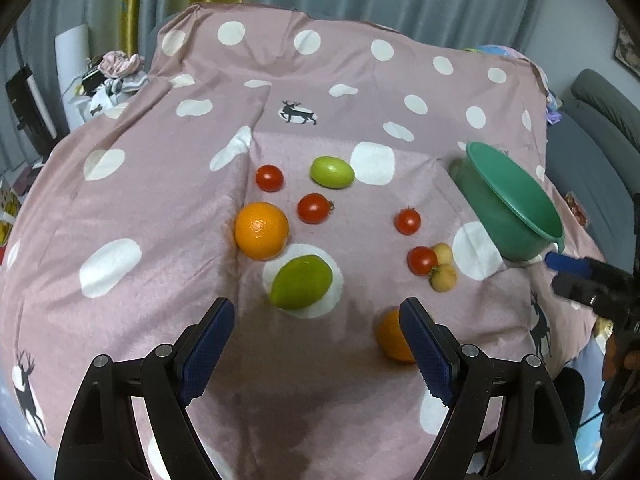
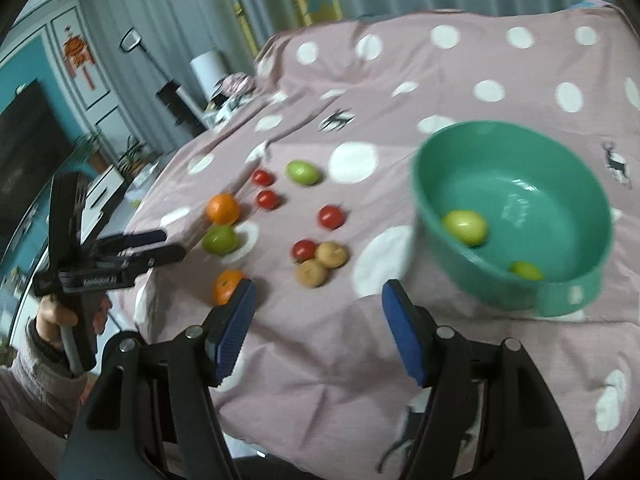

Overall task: Organize fruits
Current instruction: 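Withdraw both grippers from the bowl toward the oranges, then grasp an orange with the left gripper while the right gripper grasps another orange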

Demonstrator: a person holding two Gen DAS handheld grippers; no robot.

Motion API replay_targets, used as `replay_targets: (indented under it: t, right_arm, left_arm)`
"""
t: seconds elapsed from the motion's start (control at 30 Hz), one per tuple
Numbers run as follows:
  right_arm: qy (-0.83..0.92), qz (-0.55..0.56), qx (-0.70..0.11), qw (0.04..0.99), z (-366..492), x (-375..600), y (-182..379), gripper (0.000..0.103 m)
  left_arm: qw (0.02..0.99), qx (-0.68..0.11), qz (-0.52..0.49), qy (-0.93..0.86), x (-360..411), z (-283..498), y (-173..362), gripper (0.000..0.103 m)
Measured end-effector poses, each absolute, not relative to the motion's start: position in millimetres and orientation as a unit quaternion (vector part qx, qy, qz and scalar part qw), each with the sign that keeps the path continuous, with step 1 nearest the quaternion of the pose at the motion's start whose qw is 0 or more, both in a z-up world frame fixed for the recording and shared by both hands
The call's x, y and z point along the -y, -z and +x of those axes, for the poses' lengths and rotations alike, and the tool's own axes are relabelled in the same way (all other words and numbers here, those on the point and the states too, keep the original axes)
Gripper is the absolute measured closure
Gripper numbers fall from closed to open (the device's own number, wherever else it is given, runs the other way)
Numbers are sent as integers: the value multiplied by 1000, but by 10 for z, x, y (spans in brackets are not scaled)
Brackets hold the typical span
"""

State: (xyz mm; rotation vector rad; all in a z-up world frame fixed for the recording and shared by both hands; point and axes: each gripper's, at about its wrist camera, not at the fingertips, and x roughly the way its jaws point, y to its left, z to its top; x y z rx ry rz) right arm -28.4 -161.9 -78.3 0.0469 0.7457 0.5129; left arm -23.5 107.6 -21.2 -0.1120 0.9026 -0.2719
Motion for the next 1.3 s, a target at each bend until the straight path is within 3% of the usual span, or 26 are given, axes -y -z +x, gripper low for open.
replay_targets:
  t: [0.27,0.7,0.9,0.97,1.03,1.3]
  right_arm:
    - [-296,-6,-394,870,-199,1128,979,37]
    - [-324,-14,-411,852,25,819,1109,37]
    - [-324,-22,-421,847,92,697,1188,38]
    - [-327,-21,-427,843,121,665,1217,38]
    - [-330,-21,-430,840,141,635,1241,38]
    - [-336,-28,-439,832,208,539,1316,40]
  left_arm:
    - [892,-430,-75,121,-1280,-150,287,19]
    - [901,-418,-21,119,-1306,196,255,19]
    - [895,-427,38,125,-1211,455,297,31]
    - [891,-433,46,127,-1191,518,342,43]
    - [892,-429,59,132,-1145,534,354,48]
    - [877,-442,86,166,-1051,685,425,48]
